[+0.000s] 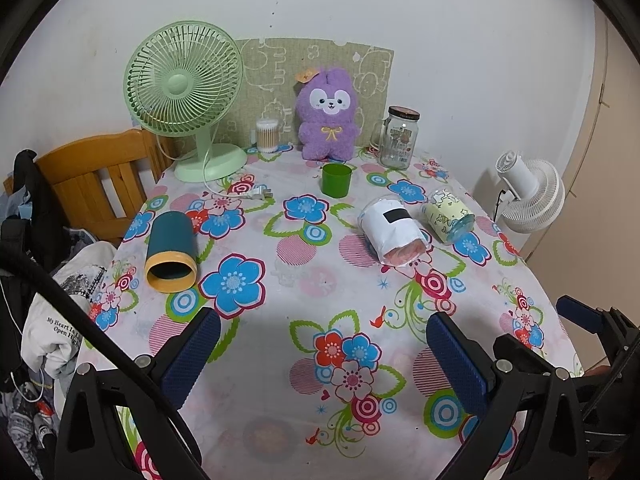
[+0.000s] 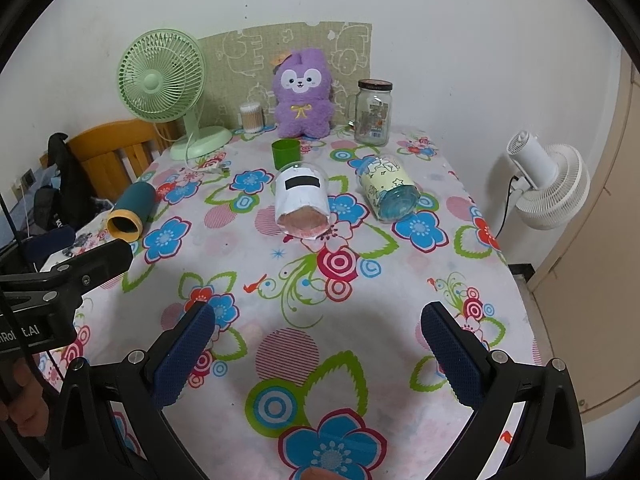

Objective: Flip cup upside down

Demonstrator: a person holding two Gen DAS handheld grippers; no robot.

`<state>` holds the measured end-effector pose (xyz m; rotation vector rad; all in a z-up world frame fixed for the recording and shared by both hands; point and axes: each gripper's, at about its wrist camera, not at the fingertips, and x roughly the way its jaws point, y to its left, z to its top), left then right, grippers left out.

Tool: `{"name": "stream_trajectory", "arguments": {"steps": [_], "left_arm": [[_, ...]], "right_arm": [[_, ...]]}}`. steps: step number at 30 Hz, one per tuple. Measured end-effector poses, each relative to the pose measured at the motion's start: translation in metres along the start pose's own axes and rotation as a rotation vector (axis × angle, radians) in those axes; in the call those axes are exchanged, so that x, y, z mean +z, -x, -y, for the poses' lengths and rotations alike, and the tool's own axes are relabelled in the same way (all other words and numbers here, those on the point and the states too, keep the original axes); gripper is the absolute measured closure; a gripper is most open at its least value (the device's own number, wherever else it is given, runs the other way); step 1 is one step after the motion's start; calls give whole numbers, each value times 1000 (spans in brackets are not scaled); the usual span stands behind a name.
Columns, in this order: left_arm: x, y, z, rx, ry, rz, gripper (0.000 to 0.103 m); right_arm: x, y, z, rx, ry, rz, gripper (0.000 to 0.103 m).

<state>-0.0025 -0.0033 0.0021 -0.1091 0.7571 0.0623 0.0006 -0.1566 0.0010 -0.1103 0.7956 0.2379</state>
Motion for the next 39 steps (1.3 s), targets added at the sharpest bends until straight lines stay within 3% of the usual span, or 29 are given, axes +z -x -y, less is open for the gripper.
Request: {"name": "stream_trajectory", "arguments": {"steps": [23, 39], "left_arm": [[6, 14, 1, 1, -8, 24, 0], [11, 2, -4, -7, -59, 1, 0]], "right_arm": [[8, 16, -3, -2, 15, 26, 0], [15, -5, -6, 20, 21, -11, 0]]}}
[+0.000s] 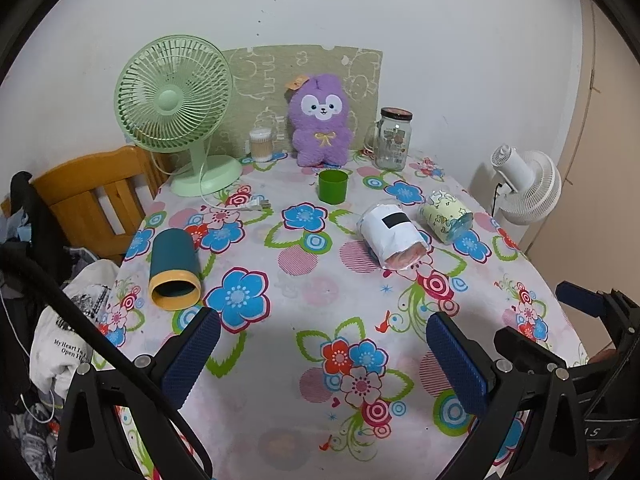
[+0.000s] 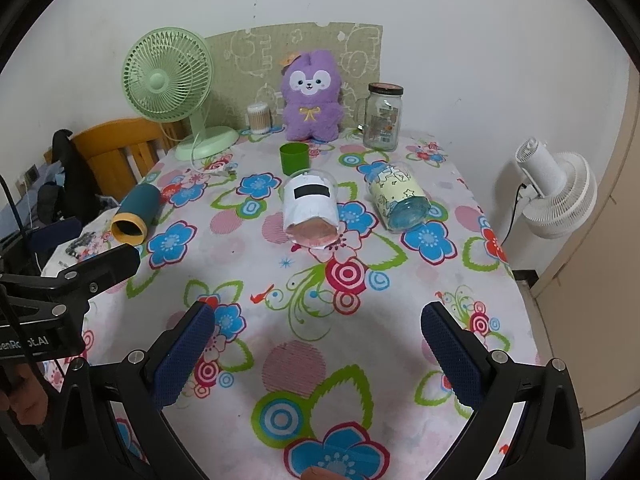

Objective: Flip cup upside down
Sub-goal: 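Move the right tool toward the white paper-wrapped cup lying on its side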

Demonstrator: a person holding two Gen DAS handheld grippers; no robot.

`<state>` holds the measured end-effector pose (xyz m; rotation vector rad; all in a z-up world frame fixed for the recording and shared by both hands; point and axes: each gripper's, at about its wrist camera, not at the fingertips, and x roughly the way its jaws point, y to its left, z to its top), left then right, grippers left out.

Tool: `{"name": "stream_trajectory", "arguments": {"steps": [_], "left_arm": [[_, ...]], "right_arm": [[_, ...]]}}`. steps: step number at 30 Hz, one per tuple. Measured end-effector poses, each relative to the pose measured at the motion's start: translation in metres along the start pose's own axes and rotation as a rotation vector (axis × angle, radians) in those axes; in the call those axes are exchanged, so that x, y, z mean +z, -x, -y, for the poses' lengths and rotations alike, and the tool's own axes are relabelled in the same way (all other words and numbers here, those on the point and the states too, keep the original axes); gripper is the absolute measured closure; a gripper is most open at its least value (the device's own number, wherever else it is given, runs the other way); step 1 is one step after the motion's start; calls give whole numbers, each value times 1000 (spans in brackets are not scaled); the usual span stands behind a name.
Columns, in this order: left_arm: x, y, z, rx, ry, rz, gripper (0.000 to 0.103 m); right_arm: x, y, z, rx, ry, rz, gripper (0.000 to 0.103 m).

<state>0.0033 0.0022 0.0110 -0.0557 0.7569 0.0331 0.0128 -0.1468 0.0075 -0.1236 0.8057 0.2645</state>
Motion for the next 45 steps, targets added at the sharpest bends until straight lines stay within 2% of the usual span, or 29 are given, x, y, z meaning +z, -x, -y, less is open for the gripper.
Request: {"name": "stream_trajectory", "arguments": {"steps": [15, 26, 30, 45], "left_arm": [[20, -37, -7, 26, -112, -8, 0], [44, -50, -8, 68, -184, 92, 0], [48, -61, -6, 86, -239, 109, 0], [52, -116, 4, 123, -467, 48, 0]], "right_arm": [[37, -33, 5, 5, 30, 3, 0], [66, -74, 7, 30, 33, -16, 0], [72, -91, 8, 33, 26, -38, 0], [85, -151, 8, 16, 28, -124, 0]]}}
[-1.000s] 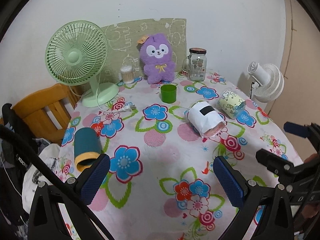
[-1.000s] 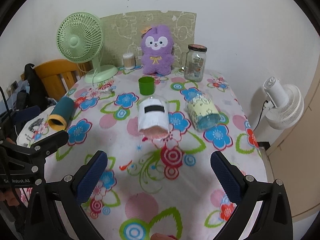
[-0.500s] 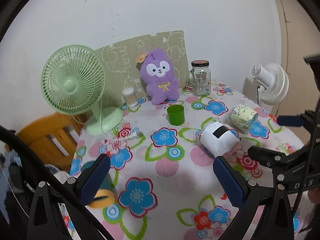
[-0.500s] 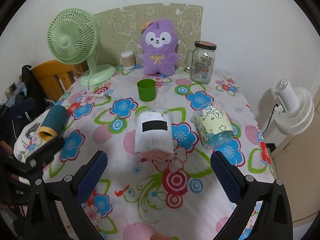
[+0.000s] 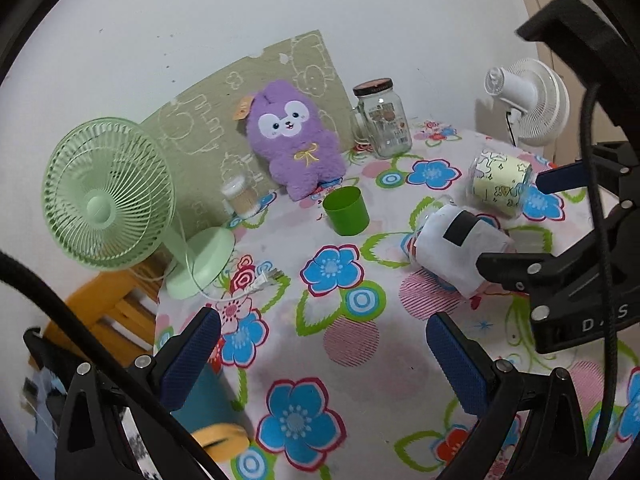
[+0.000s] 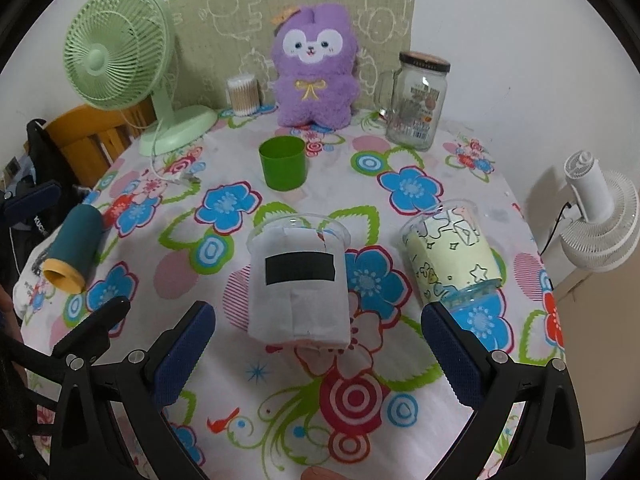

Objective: Flip cup upside down
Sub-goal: 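Move the right tool toward the white paper-wrapped cup lying on its side, then close the right gripper around the white cup's body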

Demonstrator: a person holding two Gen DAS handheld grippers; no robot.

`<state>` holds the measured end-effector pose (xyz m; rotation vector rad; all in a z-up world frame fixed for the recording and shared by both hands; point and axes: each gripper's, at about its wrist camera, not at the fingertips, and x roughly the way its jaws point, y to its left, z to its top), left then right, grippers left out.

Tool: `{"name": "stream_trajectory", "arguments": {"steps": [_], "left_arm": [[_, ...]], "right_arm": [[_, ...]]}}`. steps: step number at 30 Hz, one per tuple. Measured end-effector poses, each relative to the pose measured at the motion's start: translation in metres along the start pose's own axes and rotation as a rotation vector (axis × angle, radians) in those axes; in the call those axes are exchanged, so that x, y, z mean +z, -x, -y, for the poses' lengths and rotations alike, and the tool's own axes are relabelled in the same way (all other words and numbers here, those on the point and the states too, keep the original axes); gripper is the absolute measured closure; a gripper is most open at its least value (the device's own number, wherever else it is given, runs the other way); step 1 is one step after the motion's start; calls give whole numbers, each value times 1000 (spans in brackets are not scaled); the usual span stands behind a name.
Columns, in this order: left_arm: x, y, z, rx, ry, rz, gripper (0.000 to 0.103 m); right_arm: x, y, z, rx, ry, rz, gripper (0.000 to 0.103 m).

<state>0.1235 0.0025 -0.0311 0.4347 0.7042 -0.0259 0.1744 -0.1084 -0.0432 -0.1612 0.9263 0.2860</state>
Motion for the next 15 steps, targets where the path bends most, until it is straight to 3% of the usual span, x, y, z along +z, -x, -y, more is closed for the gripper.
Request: {"name": "stream_trajectory", "arguments": {"steps": [15], "left_arm": [[6, -41, 10, -23, -105, -55, 0]], "right_arm": [[9, -46, -2, -17, 31, -96, 0]]}}
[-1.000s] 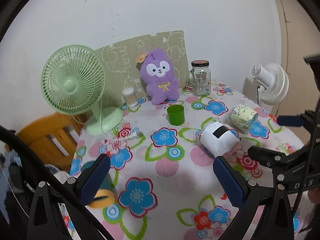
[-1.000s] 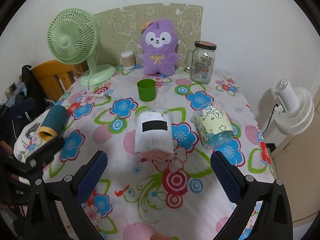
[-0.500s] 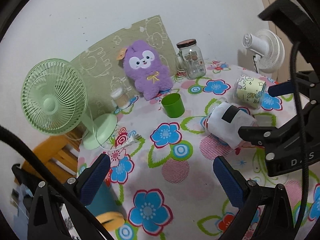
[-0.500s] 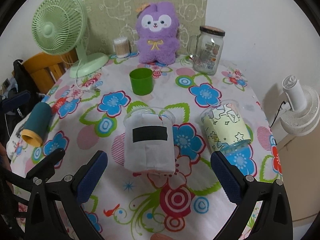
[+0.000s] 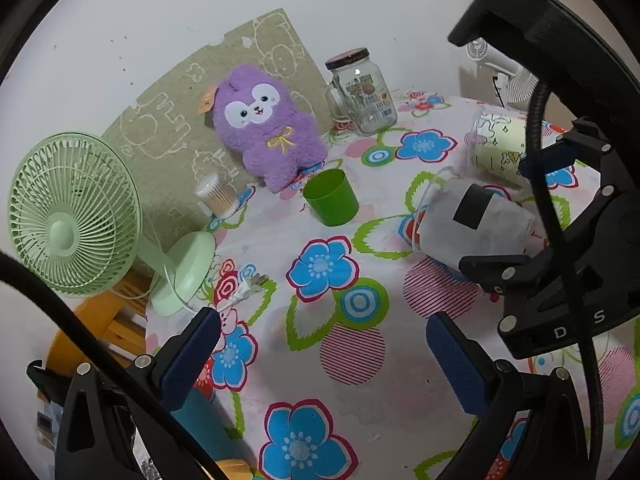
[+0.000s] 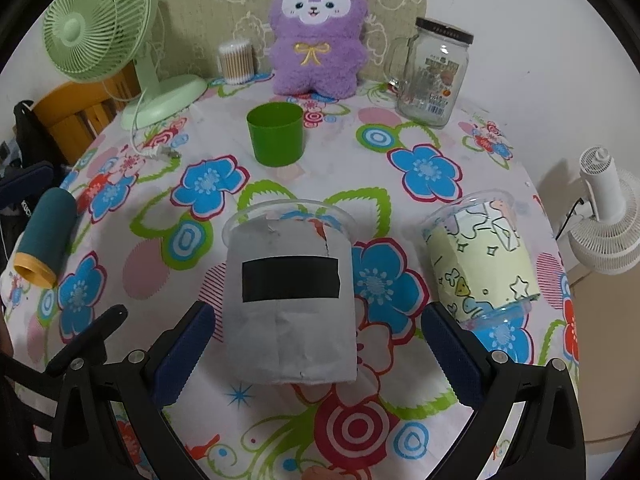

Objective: Flip cup upside down
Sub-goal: 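Close the right gripper around the white cup's body, then lift the white cup with the right gripper and carry it toward the left tool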

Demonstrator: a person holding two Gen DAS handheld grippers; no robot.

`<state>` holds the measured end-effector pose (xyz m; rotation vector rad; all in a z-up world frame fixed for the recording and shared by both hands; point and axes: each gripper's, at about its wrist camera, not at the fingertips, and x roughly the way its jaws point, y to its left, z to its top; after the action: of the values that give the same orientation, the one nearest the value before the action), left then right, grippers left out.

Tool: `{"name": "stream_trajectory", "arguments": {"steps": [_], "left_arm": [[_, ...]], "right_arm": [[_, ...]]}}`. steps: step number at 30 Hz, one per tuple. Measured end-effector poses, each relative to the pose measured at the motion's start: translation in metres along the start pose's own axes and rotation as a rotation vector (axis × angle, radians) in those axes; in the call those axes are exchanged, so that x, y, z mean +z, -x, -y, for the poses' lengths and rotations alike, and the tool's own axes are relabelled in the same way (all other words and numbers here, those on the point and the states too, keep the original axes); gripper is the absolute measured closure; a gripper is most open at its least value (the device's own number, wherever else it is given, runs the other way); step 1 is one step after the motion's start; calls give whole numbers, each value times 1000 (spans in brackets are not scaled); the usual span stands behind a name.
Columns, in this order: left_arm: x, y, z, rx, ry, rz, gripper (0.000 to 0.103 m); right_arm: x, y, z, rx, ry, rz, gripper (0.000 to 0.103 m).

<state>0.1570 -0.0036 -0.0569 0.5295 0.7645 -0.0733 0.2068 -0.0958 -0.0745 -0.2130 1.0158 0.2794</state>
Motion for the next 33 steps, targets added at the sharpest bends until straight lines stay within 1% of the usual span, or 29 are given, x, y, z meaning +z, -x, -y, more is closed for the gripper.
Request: {"name": "stream_trajectory", "arguments": {"steps": [2, 3, 4, 5, 6, 8, 13, 21, 25, 33], "left_arm": [[-1, -3, -1, -3, 3, -5, 0], [-1, -3, 0, -3, 4, -8, 0], [-2, -4, 0, -2, 3, -10, 0], [-2, -5, 0, 1, 2, -14, 0], [-3, -5, -1, 2, 2, -16, 0], [-4, -4, -1, 4, 3, -18, 0], [-7, 0, -5, 7, 18, -22, 0], [-14, 23, -5, 16, 26, -2, 0], [-17, 42, -1, 16, 17, 12, 0], [-33, 79, 13, 4, 9, 24, 0]], "right_arm": [[1, -5, 0, 3, 1, -14, 0], [1, -6, -1, 4, 3, -16, 2], [1, -8, -1, 5, 7, -18, 5], [1, -9, -2, 6, 11, -19, 13], [1, -11, -3, 14, 13, -24, 23], [1, -13, -3, 42, 7, -44, 34], [-1, -6, -7, 43, 9, -31, 36], [-6, 28, -17, 53, 28, 14, 36], [-17, 47, -22, 68, 36, 29, 36], [-55, 82, -29, 96, 46, 27, 36]]}}
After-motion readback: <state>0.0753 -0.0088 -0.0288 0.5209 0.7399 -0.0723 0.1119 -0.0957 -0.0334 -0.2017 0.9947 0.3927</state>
